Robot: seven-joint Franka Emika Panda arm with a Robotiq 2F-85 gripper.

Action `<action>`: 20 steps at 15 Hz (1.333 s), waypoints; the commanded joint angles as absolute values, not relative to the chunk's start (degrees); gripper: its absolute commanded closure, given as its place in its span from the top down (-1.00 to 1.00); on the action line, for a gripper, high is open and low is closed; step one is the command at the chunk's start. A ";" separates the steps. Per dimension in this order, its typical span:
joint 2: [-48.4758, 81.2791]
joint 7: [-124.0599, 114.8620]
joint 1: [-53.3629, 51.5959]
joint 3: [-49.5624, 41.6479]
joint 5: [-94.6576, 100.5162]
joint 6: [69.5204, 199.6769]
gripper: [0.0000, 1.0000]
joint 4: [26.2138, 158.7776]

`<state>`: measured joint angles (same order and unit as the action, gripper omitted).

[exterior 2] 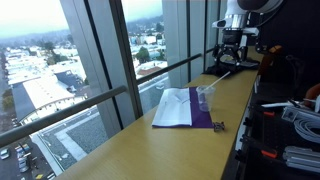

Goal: Put the straw in the cup

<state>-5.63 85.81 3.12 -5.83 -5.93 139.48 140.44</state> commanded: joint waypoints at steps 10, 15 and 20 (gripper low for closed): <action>0.01 86.08 3.88 -5.95 -5.10 140.27 1.00 136.24; 2.38 86.39 4.07 -5.53 -5.61 140.45 1.00 133.55; 5.72 87.45 4.03 -4.39 -6.85 141.30 1.00 129.82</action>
<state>3.15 85.81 3.41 -5.56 -5.99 139.61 132.61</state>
